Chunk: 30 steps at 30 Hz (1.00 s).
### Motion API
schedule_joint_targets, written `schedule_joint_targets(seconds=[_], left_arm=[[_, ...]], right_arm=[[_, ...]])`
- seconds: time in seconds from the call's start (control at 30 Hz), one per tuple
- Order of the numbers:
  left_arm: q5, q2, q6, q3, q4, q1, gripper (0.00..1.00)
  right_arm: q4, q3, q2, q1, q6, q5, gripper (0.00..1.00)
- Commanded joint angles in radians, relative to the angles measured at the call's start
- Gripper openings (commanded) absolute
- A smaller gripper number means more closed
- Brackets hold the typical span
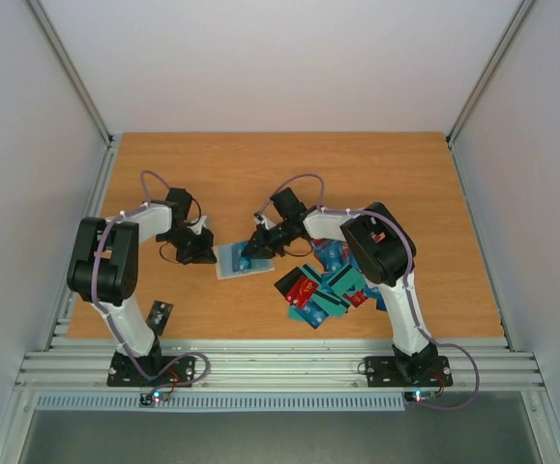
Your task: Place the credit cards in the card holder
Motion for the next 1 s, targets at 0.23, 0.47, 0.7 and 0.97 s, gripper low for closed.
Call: schedule_joint_targets(seconds=[0.23, 0.47, 0.7, 0.97], left_arm=[[-0.029, 0.026, -0.027, -0.04, 0.003, -0.02, 0.0], [-0.037, 0.019, -0.024, -0.037, 0.002, -0.02, 0.0], [-0.048, 0.019, -0.023, -0.031, 0.0, -0.021, 0.0], [-0.046, 0.019, -0.022, -0.038, 0.014, -0.021, 0.0]], right_arm=[[-0.21, 0.121, 0.034, 0.026, -0.105, -0.042, 0.11], [-0.449, 0.228, 0.04, 0.031, -0.192, 0.064, 0.33], [-0.601, 0.283, 0.001, 0.032, -0.226, 0.164, 0.46], [-0.731, 0.321, -0.034, 0.031, -0.273, 0.272, 0.53]])
